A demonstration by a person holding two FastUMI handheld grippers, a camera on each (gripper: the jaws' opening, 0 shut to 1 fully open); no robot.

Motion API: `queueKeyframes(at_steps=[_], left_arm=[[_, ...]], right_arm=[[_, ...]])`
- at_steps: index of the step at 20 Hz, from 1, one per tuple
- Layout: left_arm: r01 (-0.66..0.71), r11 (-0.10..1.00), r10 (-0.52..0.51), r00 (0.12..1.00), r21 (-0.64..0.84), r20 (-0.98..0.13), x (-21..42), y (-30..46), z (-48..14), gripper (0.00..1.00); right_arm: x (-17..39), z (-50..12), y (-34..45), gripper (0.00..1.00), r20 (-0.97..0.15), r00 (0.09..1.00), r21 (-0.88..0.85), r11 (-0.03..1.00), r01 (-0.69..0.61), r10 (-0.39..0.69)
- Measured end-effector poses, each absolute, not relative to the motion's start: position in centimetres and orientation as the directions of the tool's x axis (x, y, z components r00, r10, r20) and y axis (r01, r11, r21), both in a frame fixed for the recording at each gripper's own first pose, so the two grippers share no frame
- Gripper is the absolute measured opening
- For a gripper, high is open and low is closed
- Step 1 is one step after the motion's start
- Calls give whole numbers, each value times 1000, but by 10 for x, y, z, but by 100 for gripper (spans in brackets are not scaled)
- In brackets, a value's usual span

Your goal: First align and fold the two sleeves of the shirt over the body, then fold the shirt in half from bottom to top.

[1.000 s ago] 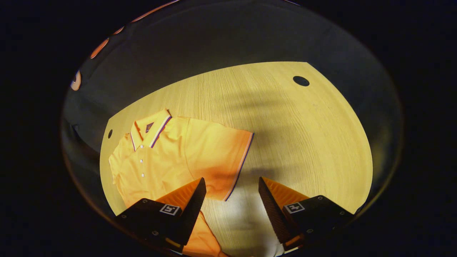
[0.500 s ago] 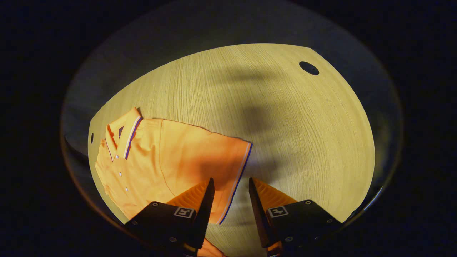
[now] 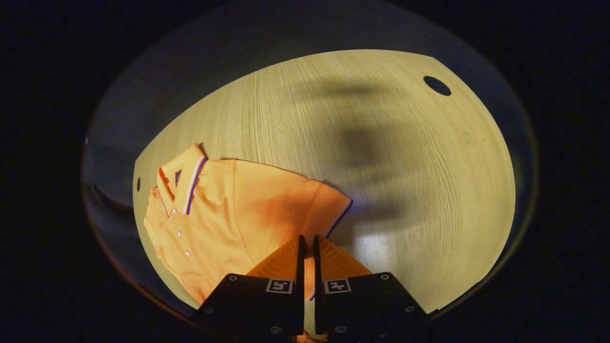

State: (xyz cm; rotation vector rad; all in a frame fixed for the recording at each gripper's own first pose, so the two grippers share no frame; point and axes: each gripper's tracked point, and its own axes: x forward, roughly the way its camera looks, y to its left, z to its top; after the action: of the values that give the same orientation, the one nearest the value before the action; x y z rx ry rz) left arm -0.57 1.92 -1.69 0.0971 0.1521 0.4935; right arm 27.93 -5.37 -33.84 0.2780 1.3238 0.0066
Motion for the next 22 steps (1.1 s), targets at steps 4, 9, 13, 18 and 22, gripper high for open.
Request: queueKeyframes(at_steps=[4, 9, 13, 18, 22], left_arm=[[-466, 876, 480, 866, 125, -141, -7, 18, -23, 97], [-475, 869, 492, 859, 137, -142, -11, 16, -24, 97], [-497, 856, 515, 845, 144, -146, -17, 19, -27, 97], [-501, 853, 520, 838, 145, -166, -17, 21, -33, 97], [-490, 861, 508, 843, 136, -176, -7, 30, -35, 97]], right_arm=[[293, -309, -24, 9, -918, 287, 323, 935, 146, 272], [307, -284, 21, 9, -871, 320, 413, 908, 68, 372], [308, -278, 59, 9, -849, 293, 463, 886, 15, 439], [302, -289, 91, 10, -843, 262, 485, 874, -9, 470], [296, -291, 109, 17, -829, 245, 515, 857, -17, 503]])
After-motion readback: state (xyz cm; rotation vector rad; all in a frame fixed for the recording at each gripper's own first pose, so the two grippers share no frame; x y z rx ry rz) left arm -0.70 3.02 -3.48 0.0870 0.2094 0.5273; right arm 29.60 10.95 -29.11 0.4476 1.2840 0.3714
